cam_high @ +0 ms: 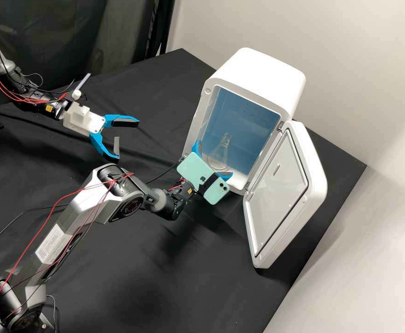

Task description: Take the flask out of the incubator

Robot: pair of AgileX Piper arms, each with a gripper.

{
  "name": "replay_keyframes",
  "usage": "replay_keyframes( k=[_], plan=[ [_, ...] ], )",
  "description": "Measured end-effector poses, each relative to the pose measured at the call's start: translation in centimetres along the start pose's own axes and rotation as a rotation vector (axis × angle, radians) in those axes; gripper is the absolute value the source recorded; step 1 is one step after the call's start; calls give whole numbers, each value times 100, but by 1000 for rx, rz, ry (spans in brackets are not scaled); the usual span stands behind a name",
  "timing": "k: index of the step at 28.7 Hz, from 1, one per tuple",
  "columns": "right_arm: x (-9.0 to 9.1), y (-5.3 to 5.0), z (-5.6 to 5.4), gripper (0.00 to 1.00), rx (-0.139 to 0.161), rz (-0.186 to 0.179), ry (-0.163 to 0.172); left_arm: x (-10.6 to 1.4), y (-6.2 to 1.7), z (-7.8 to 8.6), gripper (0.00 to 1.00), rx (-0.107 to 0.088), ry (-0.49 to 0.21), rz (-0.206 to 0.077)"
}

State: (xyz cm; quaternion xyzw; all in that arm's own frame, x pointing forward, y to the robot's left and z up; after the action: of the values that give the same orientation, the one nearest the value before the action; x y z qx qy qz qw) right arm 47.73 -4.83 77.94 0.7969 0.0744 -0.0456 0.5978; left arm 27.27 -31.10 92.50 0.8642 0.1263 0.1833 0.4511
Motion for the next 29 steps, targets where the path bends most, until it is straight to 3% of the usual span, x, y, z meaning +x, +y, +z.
replay_keyframes(
  k=[6, 9, 12, 18, 21, 23, 26, 29],
  plan=[
    [-35, 109, -15, 100, 6, 14, 77, 2, -1, 9, 100, -1, -2, 0],
    [-72, 144, 9, 100, 7, 23, 87, 2, -1, 12, 100, -1, -3, 0],
    [-118, 195, 47, 100, 10, 34, 75, 2, -1, 12, 100, -1, -3, 0],
    [-232, 499, -32, 100, -11, 95, 96, 2, -1, 12, 100, -1, -3, 0],
    [-273, 602, -43, 100, -15, 126, 127, 2, -1, 12, 100, -1, -3, 0],
    [-283, 624, -34, 100, -16, 131, 129, 4, -3, 24, 100, 0, -7, -1],
    [-279, 632, -40, 100, -43, 130, 131, 5, -4, 32, 100, 0, -9, -1],
    [-226, 633, -65, 100, -129, 131, 135, 5, -4, 32, 100, 0, -9, -1]
  ],
)
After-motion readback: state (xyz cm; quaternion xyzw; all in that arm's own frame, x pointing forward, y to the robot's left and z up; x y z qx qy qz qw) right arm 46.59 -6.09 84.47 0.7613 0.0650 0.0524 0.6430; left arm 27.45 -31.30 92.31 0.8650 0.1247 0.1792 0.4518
